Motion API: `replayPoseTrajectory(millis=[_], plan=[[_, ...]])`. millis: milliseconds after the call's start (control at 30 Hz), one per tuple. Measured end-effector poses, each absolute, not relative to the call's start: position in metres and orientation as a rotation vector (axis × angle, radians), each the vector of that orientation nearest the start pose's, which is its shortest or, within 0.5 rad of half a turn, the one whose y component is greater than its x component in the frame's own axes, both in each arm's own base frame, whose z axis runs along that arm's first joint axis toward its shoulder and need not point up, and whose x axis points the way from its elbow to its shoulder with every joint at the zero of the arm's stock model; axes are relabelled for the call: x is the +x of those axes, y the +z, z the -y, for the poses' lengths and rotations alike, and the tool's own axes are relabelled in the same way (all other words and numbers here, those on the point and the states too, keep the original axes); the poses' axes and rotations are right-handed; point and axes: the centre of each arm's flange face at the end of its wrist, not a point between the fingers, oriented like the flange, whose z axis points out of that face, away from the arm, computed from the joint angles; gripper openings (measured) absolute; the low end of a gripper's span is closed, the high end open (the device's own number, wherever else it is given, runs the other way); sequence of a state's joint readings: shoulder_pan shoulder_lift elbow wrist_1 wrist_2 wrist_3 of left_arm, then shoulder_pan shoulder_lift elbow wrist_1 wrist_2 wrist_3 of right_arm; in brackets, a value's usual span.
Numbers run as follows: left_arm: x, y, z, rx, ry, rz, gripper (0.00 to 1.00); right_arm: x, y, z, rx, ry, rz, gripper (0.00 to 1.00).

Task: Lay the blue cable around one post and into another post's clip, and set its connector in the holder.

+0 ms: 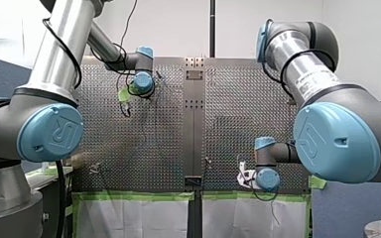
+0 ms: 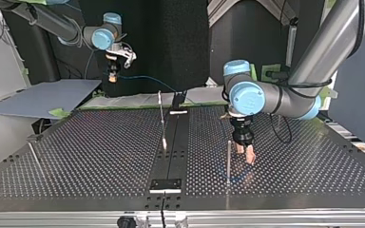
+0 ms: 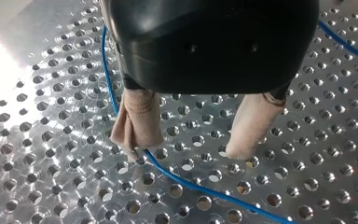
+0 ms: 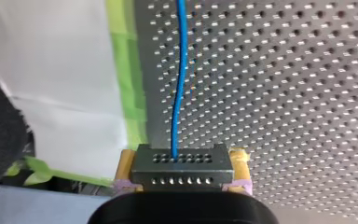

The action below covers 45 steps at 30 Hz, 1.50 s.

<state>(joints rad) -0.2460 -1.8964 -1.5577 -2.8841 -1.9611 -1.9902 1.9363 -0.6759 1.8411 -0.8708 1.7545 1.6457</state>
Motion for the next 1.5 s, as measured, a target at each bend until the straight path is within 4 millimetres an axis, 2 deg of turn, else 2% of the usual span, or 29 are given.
replayPoseTrajectory(millis=[333,533,633,833,933,1500], plan=[[0.555,0.340,0.237,-0.438,-0.197,-1.565,1.00,0.311,-0.003,0.486,1.484,1.276,1.250,0.13],[0.555,0.340,0.237,-0.439,-0.198,-1.565,1.00,0.312,0.018,0.485,1.451,1.330,1.208,0.13],[0.555,0.340,0.238,-0.439,-0.198,-1.565,1.00,0.312,0.016,0.486,1.441,1.341,1.198,0.13],[0.555,0.340,0.238,-0.439,-0.198,-1.565,1.00,0.311,-0.004,0.485,1.436,1.349,1.191,0.13],[0.555,0.340,0.238,-0.439,-0.198,-1.564,1.00,0.311,-0.008,0.485,1.433,1.351,1.188,0.13],[0.553,0.341,0.241,-0.485,-0.261,-1.555,1.00,0.312,-0.009,0.485,1.441,1.366,1.178,0.13]])
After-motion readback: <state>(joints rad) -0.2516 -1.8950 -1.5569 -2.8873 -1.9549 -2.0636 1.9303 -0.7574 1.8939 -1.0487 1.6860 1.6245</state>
